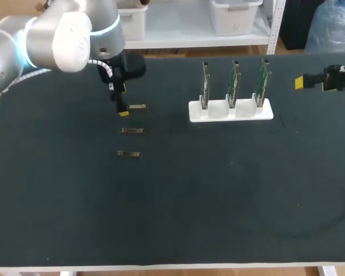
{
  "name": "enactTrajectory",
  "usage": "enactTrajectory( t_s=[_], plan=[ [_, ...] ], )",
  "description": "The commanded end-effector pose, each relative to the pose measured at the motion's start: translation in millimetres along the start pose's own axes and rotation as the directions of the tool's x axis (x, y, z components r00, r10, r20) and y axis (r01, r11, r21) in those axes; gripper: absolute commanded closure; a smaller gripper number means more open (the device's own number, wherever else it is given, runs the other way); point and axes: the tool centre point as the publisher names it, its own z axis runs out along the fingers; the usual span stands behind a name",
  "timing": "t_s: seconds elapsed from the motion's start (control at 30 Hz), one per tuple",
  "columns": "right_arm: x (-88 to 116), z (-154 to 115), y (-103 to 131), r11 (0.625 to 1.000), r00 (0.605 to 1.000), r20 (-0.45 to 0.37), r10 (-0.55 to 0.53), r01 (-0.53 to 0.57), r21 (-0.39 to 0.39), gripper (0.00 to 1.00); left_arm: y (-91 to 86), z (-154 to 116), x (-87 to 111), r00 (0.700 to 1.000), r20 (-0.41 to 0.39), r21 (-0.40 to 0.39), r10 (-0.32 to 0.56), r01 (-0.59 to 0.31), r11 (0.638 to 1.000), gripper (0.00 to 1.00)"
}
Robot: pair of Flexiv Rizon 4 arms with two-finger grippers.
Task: Pick up the optical module with the left hand, and insert it into the network port with the right hand.
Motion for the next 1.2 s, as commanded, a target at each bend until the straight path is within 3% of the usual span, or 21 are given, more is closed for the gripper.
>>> enactTrajectory(
  t_s=[0.03, 0.47, 1.2],
  plan=[
    [0.4, -0.1, 0.8, 1.0, 1.0, 0.001, 0.001, -0.001, 0.004, 0.0, -1.6, -1.5, -2.0, 1.0, 0.0, 0.001, 0.007, -0.007, 1.0, 0.0],
    [0.4, -0.1, 0.8, 1.0, 1.0, 0.001, 0.001, -0.001, 0.004, 0.0, -8.6, 5.4, -10.4, 1.0, -0.005, 0.012, 0.017, -0.017, 1.0, 0.0],
    [0.4, -0.1, 0.8, 1.0, 1.0, 0.001, 0.001, -0.001, 0.004, 0.0, -12.9, 6.5, -7.6, 1.0, -0.018, 0.009, 0.02, -0.02, 1.0, 0.0]
  ],
)
